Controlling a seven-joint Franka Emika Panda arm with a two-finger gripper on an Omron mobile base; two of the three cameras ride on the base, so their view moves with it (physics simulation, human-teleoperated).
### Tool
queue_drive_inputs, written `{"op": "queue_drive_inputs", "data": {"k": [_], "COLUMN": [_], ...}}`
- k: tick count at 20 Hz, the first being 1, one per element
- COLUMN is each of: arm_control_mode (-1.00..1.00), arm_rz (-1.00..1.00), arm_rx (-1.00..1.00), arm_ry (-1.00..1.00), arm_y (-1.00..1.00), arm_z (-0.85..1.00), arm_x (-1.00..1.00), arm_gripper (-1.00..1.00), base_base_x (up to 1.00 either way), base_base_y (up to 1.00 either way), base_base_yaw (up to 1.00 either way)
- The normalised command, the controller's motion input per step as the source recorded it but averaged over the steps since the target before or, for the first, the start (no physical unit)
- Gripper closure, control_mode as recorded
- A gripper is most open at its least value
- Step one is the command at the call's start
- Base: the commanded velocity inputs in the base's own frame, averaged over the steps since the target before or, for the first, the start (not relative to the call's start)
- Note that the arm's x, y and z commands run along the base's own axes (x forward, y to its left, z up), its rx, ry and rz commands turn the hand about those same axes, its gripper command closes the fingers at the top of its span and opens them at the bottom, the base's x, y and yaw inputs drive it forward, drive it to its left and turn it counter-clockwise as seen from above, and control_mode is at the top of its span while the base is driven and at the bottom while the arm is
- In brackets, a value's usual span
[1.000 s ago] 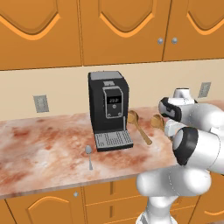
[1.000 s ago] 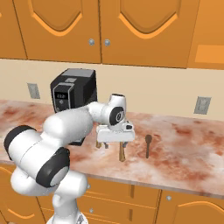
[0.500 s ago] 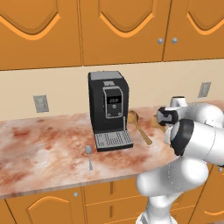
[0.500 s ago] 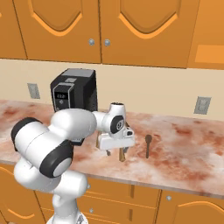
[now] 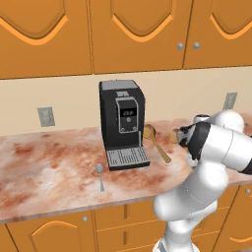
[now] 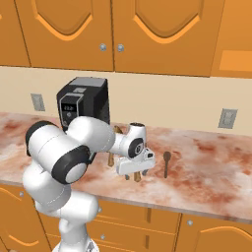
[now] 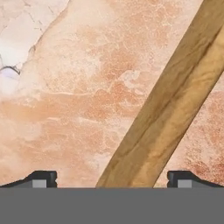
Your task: Organize the utensils by type. Pick up the wooden spoons from the counter and place them in the open cabinet. Then pick up the metallic utensils from the counter and place them in the open drawer.
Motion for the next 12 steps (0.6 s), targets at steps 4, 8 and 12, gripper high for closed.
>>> {"op": "queue_drive_inputs", "data": {"k": [4,8,12], "arm_control_mode": [-1.0,-1.0,-1.0], "arm_rz": [0.07,0.05,0.0], "arm_rx": [0.04,0.02,0.0], "arm_ry": [-0.06,-0.01,0.01], "arm_y": [-0.08,-0.03,-0.02], "arm_z": [-0.43,-0.41,-0.14], "arm_x": [0.16,0.16,0.03], "arm_gripper": [-1.0,1.0,1.0], "base_base_x": [0.0,0.0,0.0], "base_base_y": [0.0,0.0,0.0], "base_base_yaw": [0.0,0.0,0.0]}}
